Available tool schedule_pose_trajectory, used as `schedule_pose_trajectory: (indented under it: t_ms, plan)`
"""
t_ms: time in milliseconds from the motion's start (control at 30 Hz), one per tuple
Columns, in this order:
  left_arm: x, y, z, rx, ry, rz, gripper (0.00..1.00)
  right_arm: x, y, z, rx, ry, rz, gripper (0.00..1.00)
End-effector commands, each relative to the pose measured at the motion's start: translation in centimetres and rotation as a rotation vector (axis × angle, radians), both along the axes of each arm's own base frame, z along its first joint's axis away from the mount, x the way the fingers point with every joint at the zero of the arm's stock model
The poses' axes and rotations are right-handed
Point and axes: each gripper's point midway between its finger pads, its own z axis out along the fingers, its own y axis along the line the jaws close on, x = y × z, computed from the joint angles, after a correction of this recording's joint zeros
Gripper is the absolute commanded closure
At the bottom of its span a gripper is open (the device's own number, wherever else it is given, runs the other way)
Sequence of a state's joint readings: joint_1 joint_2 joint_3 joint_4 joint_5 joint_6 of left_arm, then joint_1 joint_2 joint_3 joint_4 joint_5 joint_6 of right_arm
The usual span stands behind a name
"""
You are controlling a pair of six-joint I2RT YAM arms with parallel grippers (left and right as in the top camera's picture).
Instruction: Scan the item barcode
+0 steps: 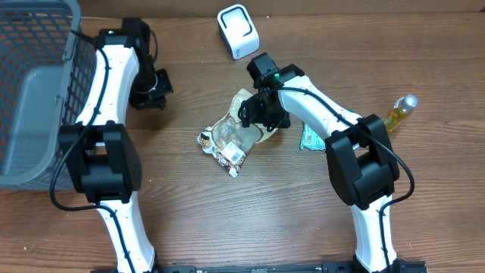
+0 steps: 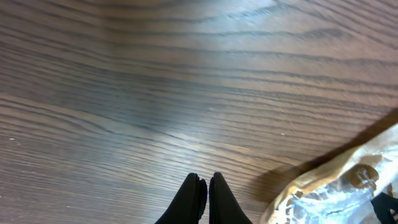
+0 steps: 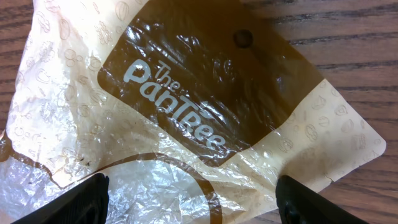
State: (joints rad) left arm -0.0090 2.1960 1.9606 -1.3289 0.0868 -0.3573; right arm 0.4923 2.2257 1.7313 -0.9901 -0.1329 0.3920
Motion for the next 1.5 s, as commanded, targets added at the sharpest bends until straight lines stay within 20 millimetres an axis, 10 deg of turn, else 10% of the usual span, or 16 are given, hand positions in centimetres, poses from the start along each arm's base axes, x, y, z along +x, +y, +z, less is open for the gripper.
schedule_pose_trajectory:
  t_ms: [0, 633, 1467]
  plan:
    - [-0.1, -1.7, 0.1, -0.010, -0.001, -0.059, 0.96, 0.0, 0.2, 1.7, 0.016, -0.031, 0.003, 0.17]
    - [-1.0, -5.2, -0.4, -0.006, 0.017, -0.140, 0.96, 0.0, 0.1, 1.6, 0.015, -0.029, 0.003, 0.17]
    - [-3.6, -9.7, -6.4, -0.031, 0.054, -0.239, 0.96, 0.0, 0.1, 1.6, 0.015, -0.029, 0.003, 0.11]
